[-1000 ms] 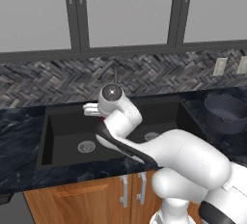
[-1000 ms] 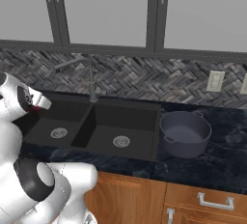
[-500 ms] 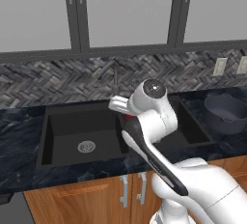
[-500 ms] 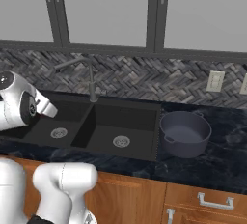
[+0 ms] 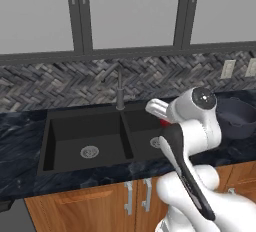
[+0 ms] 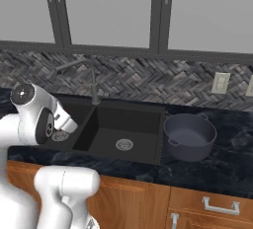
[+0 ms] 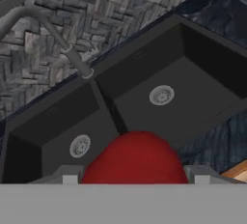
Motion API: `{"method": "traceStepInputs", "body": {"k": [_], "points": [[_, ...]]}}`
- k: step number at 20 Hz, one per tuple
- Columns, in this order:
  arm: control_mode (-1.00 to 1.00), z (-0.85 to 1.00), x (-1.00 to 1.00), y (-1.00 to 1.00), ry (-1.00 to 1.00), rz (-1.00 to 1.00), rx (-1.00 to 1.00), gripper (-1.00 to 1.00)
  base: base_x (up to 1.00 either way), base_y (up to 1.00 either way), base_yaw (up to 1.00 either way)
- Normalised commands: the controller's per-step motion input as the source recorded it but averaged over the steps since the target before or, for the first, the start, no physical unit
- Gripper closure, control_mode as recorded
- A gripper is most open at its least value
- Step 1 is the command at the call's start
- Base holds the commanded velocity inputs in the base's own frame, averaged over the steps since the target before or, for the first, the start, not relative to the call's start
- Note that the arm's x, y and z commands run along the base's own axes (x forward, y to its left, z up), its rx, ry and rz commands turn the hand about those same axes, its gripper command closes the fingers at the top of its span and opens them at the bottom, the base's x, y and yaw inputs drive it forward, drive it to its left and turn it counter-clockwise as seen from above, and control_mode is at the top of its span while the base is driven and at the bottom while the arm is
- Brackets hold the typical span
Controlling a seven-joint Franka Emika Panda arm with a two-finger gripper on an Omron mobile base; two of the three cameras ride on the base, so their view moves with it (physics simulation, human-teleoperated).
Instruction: Dump the tomato from the pot into the sink. Then turn on the water and wash the tomato. Then turn off the water and put the tomato back in the pot.
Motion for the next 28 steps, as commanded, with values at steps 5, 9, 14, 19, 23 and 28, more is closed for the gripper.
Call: {"method": "traceStepInputs", "body": {"k": [5,9,14,19,23,28], "points": [[-1.0,0.32,-0.03,-0.85,0.08,-0.19,0.1,1.0,0.0,0.0,0.0],[-1.0,0.29,0.0,-0.86,0.06,-0.17,0.09,1.0,0.0,0.0,0.0],[-1.0,0.07,0.0,-0.82,0.01,-0.13,0.04,1.0,0.0,0.0,0.0],[-1.0,0.0,0.0,-0.75,0.0,-0.12,0.0,1.0,0.0,0.0,0.0],[-1.0,0.0,0.0,-0.72,0.0,-0.09,0.0,1.0,0.0,0.0,0.0],[-1.0,0.0,0.02,-0.64,0.0,-0.04,0.0,1.0,0.0,0.0,0.0]]}}
